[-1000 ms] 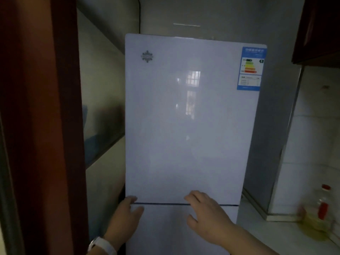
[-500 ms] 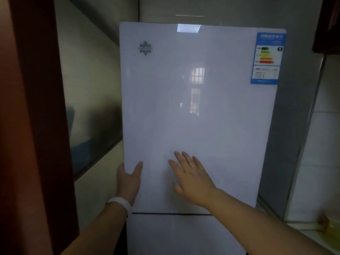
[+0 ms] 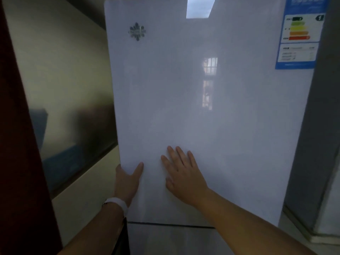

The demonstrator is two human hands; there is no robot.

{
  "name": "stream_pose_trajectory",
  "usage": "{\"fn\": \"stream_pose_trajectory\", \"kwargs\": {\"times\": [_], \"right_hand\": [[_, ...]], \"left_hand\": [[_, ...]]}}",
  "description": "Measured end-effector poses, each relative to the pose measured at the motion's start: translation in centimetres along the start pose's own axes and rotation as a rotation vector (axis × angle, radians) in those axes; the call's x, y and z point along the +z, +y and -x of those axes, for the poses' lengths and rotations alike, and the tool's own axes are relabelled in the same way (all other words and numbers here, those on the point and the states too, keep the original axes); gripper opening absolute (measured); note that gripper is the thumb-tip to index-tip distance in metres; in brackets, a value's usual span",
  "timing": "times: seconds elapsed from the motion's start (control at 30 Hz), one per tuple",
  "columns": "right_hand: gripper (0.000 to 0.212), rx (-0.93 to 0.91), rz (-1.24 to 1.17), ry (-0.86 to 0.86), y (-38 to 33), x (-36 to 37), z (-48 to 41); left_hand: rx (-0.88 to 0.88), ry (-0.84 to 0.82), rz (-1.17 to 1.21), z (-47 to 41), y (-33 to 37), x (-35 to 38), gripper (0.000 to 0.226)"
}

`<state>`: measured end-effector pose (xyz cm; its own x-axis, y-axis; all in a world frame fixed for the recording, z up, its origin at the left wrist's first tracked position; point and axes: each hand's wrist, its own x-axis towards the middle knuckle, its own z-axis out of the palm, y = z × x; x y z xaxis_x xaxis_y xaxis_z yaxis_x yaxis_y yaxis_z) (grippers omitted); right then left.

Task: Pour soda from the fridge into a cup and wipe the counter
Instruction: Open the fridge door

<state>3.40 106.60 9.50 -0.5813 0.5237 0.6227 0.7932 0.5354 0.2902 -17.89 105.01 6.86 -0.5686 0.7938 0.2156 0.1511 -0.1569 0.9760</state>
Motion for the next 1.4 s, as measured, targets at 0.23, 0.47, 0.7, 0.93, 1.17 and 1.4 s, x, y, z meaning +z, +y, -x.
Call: {"fn": "stream_pose_trajectory", "kwargs": {"times": [0.23, 0.47, 0.7, 0.93, 1.17, 1.4], "right_hand": [[0.071, -0.018, 0.011, 0.092, 0.2, 2.5, -0.5], [0.074, -0.024, 0.032, 0.199, 0.1, 3.1, -0.7], [0.079, -0.031, 0.044, 0.193, -0.1, 2.3, 0.0], [0.077, 0.006, 0.000, 0.223, -2.5, 0.0, 2.1], [0.069, -0.014, -0.160, 0.268, -5.9, -3.8, 3.8], [0.068, 0.040, -0.191, 0.310, -8.6, -7.2, 6.7]], "left_hand": [[0.000, -0.019, 0.006, 0.4, 1.6, 0.3, 0.036], [-0.026, -0.008, -0.116, -0.3, 1.2, -0.6, 0.092], [-0.031, 0.014, -0.111, 1.0, 1.3, -0.7, 0.075], [0.136, 0.115, -0.009, 5.5, 1.5, -3.1, 0.073], [0.173, 0.007, 0.231, 8.1, 9.1, -6.4, 0.050], [0.003, -0.187, 0.439, 12.3, 9.9, -7.6, 0.035]]}}
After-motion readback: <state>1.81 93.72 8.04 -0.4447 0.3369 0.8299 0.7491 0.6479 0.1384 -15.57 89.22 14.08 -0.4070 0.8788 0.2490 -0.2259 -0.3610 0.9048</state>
